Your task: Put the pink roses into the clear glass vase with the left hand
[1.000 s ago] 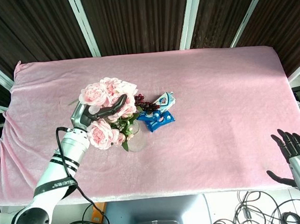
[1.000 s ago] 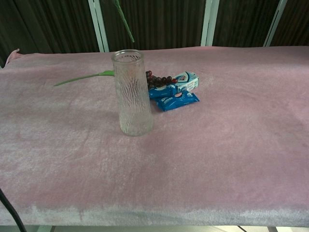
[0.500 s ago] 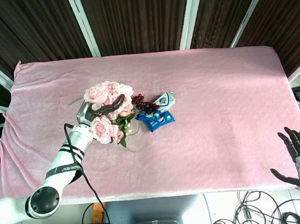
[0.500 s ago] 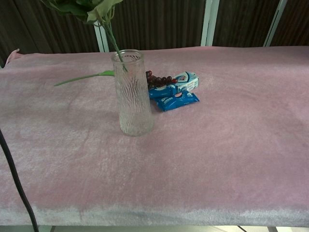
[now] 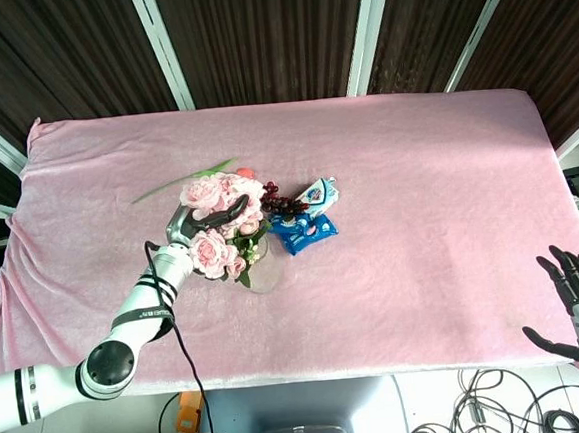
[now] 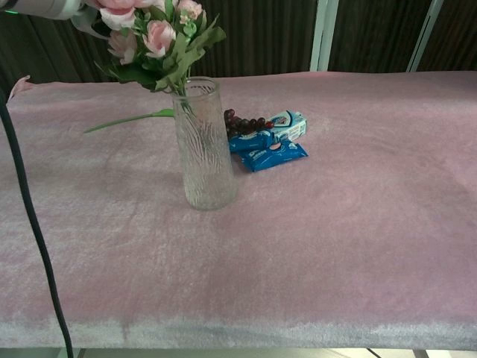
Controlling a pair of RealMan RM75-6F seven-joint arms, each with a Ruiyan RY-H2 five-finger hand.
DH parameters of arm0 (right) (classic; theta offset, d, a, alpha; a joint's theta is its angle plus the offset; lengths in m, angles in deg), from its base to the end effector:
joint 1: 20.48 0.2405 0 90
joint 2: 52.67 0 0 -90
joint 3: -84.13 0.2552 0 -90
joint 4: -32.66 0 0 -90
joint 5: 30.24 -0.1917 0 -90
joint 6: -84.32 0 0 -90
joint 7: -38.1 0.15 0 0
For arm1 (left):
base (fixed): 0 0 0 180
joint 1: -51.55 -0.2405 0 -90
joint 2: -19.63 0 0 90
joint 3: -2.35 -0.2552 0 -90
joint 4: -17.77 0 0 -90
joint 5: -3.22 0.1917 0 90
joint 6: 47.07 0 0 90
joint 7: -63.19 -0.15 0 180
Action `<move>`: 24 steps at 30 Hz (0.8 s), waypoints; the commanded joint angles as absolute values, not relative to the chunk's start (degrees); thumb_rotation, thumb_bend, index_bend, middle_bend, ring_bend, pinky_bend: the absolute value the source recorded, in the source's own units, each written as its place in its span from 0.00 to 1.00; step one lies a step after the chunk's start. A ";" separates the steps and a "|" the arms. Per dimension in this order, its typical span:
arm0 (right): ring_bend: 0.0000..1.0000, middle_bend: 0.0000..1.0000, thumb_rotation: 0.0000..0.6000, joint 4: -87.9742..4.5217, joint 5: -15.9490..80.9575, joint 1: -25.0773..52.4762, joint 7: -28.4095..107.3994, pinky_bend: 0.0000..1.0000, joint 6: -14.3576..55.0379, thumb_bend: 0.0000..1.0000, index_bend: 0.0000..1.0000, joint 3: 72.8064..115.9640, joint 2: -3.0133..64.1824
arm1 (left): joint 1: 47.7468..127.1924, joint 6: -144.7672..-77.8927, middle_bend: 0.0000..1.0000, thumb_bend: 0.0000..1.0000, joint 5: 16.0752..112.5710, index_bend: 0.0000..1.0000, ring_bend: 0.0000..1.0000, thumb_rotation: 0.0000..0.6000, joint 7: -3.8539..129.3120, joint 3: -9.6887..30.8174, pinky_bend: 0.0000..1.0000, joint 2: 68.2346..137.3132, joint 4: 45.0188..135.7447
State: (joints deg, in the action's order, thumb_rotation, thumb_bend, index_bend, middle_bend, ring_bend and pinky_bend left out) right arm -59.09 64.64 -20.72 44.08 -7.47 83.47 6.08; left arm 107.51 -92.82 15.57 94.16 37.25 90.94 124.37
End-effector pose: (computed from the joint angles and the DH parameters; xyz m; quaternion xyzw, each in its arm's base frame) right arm -0.3007 -0.1460 0.2024 0.6132 -0.3691 0.4065 0.5679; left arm -0.0231 0.3888 0.0959 -0.2495 -0.8113 -0.5246 0.0664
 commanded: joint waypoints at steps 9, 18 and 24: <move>0.00 0.00 1.00 -58.26 64.60 -21.39 46.15 0.00 -8.72 0.29 0.00 83.65 5.44 | 106.19 -91.15 0.29 0.40 23.46 0.21 0.32 1.00 94.91 36.00 0.58 98.54 118.40; 0.00 0.00 1.00 -57.75 64.99 -21.72 46.49 0.00 -9.36 0.29 0.00 83.61 5.57 | 104.44 -90.59 0.14 0.37 31.92 0.05 0.10 1.00 92.82 34.24 0.29 100.08 117.96; 0.00 0.00 1.00 -57.69 65.31 -21.60 46.43 0.00 -9.23 0.29 0.00 83.57 5.66 | 102.71 -91.39 0.00 0.24 37.79 0.00 0.00 1.00 92.18 34.22 0.00 99.57 119.41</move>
State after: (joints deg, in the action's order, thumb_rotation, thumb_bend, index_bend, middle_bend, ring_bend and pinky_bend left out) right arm -57.69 65.32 -21.60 46.42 -9.23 83.57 5.66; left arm 103.49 -91.09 36.31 92.51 34.29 99.84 118.67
